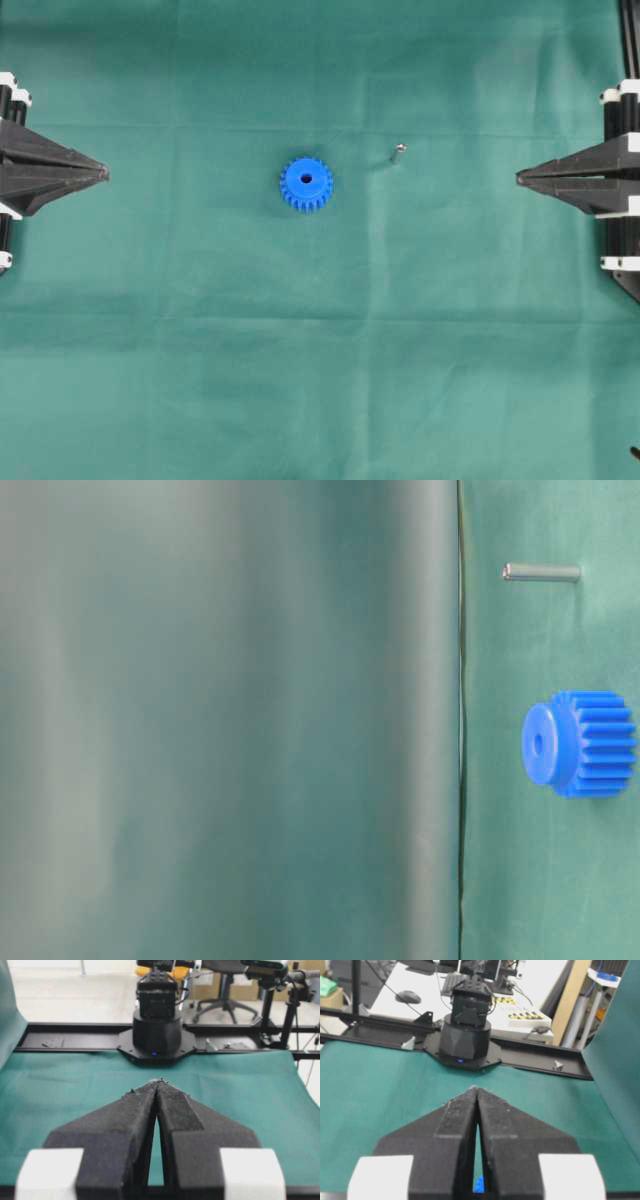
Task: Insert the shaft placed at a random location into the center hole of the small gear at another random location.
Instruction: 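Move the right gripper left toward the silver shaft, then close the right gripper on the silver shaft and lift it upright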
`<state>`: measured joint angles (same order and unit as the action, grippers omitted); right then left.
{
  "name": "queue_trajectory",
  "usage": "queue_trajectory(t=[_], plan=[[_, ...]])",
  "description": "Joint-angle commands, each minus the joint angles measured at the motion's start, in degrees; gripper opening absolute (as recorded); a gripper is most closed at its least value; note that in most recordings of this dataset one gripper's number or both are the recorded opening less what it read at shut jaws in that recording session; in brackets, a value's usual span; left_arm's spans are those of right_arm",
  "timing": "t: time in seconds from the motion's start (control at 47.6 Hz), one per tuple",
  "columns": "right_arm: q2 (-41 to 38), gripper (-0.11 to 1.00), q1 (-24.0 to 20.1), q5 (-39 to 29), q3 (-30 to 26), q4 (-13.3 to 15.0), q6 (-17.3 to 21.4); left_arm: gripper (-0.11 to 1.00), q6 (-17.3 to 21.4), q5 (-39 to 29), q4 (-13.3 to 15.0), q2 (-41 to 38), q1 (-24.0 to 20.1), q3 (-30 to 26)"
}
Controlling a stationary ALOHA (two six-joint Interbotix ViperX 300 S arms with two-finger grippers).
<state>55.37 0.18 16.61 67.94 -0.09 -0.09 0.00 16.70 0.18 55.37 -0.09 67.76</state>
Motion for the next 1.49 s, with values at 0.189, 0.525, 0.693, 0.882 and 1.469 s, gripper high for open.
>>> queue_trajectory(t=[0.189,0.525,0.693,0.882,1.469], plan=[[-6.0,0.01,4.7,-2.2,-5.1,-0.4,0.4,0.00,0.7,-0.4,1.9,-0.1,-0.8,-0.8],[-23.1,0.01,14.8,-2.3,-7.5,-0.9,0.5,0.00,0.6,-0.6,2.0,-0.4,-1.8,-0.4],[-33.5,0.29,17.6,0.4,-8.4,-2.0,0.6,0.00,0.5,-0.6,1.9,-0.4,-1.9,-0.3],[-44.0,0.71,18.5,10.5,-7.6,-4.7,0.6,0.00,0.5,-0.7,1.9,-0.1,-1.9,0.1],[-54.8,0.56,16.5,14.9,-7.0,-7.7,1.6,0.00,-0.2,-0.9,1.9,-0.1,-1.9,0.8]])
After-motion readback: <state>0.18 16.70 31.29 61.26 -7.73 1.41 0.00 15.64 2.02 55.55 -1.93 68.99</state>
